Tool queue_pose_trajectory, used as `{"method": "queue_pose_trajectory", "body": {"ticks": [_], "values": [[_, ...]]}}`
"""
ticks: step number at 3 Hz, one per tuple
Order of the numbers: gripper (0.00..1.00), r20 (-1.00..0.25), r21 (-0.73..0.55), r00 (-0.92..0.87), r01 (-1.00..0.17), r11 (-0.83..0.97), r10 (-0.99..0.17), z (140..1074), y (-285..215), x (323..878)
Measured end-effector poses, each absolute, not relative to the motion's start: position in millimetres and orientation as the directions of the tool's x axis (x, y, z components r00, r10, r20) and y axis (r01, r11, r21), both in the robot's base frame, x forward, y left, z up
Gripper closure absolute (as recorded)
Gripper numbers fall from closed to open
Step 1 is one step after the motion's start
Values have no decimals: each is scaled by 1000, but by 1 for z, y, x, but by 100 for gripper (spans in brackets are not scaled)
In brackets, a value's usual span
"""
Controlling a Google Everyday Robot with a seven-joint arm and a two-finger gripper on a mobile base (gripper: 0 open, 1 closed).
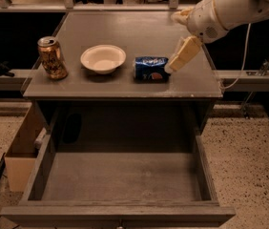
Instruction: Place pepsi can into top drawer
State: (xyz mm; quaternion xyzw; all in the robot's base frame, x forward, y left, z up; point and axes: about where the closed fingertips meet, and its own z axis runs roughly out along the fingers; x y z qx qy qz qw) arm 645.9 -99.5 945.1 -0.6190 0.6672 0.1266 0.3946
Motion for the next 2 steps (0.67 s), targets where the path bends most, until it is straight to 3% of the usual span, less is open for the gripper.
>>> {"method": "queue_pose_trajectory", "body": {"ticks": [2], "values": [[0, -665, -325, 134, -938, 123, -735, 938, -97, 680]]}}
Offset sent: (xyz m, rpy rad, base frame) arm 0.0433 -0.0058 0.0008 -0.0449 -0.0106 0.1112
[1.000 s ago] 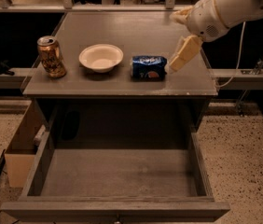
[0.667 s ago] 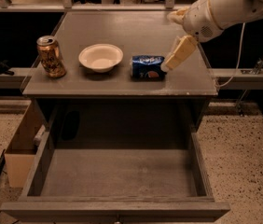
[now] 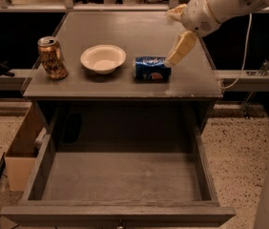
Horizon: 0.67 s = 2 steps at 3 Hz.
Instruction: Place pepsi can into top drawer
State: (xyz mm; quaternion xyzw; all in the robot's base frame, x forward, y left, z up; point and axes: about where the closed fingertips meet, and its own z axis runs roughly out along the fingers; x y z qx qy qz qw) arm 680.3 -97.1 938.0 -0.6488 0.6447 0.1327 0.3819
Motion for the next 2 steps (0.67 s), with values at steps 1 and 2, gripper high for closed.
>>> {"method": "queue_pose_trajectory", "body": {"ticks": [1, 2], "values": [[0, -648, -306, 147, -949, 79, -747, 934, -93, 685], [0, -637, -231, 116, -972, 45, -762, 917, -84, 687]]}}
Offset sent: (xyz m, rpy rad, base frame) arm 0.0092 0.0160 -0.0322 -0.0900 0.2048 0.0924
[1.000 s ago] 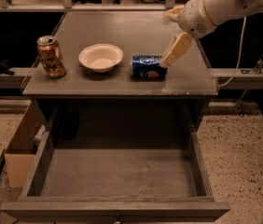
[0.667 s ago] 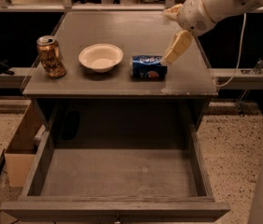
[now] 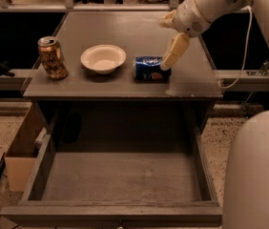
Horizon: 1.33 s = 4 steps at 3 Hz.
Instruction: Place pepsi can into top drawer
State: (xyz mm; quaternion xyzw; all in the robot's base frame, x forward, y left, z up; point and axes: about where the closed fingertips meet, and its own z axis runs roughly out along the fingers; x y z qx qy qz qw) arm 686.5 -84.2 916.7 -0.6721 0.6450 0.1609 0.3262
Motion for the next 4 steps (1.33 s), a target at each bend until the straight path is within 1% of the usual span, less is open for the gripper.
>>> {"method": "queue_pose_trajectory", "body": {"ticks": [1, 4], "values": [[0, -631, -161, 73, -986, 39, -772, 901, -79, 687], [0, -600, -19, -30, -998, 52, -800, 871, -74, 679]]}}
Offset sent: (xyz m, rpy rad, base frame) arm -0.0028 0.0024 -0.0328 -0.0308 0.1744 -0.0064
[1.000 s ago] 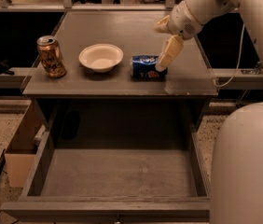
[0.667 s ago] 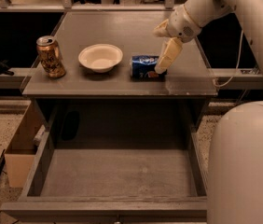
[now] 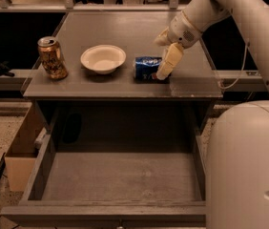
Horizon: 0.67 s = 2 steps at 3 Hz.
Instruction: Place pepsi can into top drawer
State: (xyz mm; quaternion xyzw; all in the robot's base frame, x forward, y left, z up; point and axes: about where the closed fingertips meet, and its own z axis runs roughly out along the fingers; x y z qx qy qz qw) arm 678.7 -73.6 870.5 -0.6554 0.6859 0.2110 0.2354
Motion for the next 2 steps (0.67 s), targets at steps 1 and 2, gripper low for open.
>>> {"method": "queue_pose_trajectory", "body": {"ticks": [1, 2], "values": [[0, -575, 28, -68, -998, 64, -815, 864, -71, 677], [0, -571, 44, -89, -996, 78, -816, 863, -71, 676]]}}
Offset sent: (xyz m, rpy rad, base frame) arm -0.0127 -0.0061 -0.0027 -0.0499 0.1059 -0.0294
